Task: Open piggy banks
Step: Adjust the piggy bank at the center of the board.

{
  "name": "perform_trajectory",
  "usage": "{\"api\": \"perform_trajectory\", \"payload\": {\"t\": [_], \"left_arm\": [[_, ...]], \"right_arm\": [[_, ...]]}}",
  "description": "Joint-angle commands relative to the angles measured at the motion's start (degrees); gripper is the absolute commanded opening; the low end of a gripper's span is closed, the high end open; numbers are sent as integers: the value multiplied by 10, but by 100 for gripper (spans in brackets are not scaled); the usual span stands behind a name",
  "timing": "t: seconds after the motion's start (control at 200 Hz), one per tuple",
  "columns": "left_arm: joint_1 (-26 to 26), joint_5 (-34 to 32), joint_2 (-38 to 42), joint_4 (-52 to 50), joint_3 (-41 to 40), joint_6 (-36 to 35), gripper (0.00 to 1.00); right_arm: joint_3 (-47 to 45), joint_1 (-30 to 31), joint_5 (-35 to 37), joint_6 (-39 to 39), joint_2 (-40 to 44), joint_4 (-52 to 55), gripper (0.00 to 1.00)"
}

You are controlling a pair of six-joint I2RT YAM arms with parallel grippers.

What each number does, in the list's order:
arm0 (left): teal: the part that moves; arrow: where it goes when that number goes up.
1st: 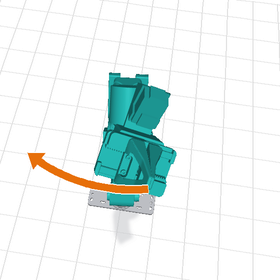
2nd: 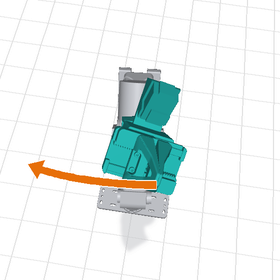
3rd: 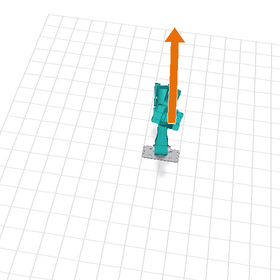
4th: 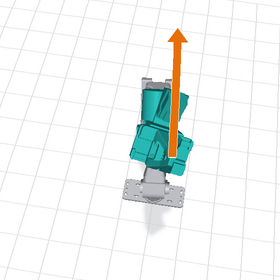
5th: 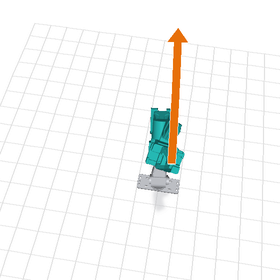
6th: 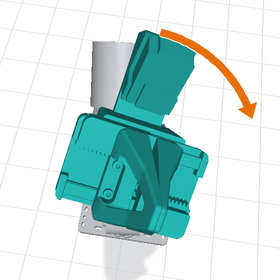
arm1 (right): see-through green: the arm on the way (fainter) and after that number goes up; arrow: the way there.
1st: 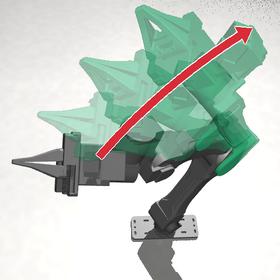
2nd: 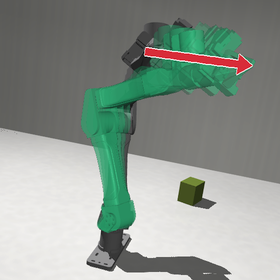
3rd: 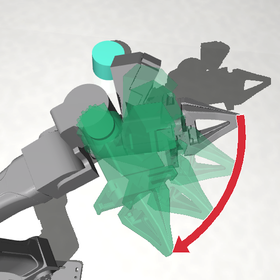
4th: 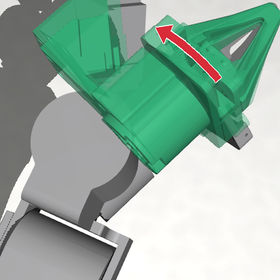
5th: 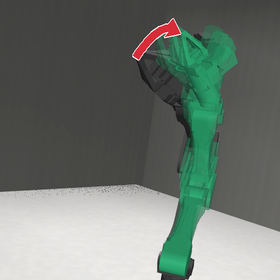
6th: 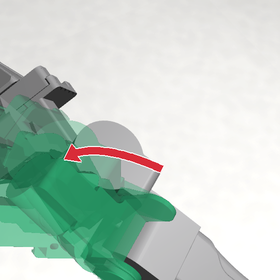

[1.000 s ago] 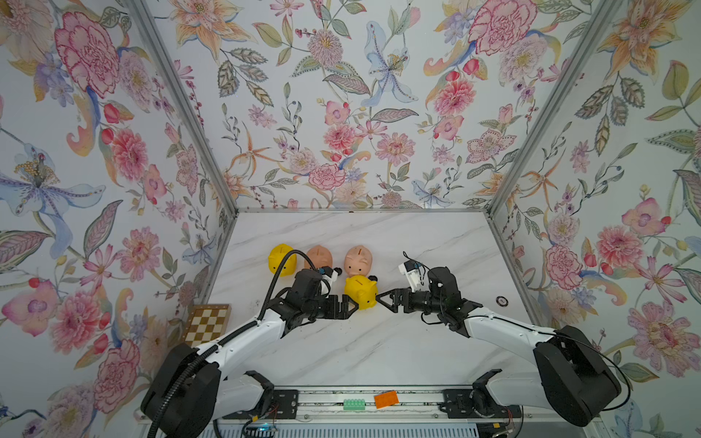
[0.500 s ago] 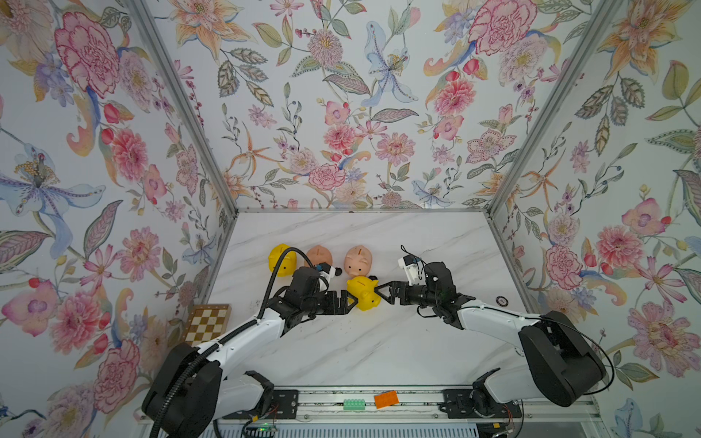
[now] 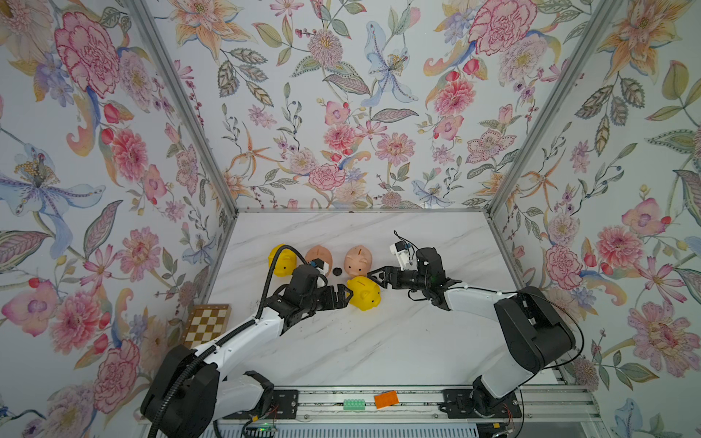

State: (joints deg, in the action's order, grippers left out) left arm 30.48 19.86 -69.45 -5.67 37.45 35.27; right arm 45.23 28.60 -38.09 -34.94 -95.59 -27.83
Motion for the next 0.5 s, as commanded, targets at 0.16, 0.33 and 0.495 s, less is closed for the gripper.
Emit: {"api": "perform_trajectory", "payload": {"t": [0.16,0.33,0.495], "left_arm": [[-7,-83,45,-87,15,-16,99],[-9,-104,54,-129,24,-30,99],[-6,-81,57,-144,34,-41,99]], "right_arm": [[-18,77,-31,-10,21,-36,86],[-67,126,-33,-50,60,-81,86],[-120,111,-27,-98,100,-144,87]]}}
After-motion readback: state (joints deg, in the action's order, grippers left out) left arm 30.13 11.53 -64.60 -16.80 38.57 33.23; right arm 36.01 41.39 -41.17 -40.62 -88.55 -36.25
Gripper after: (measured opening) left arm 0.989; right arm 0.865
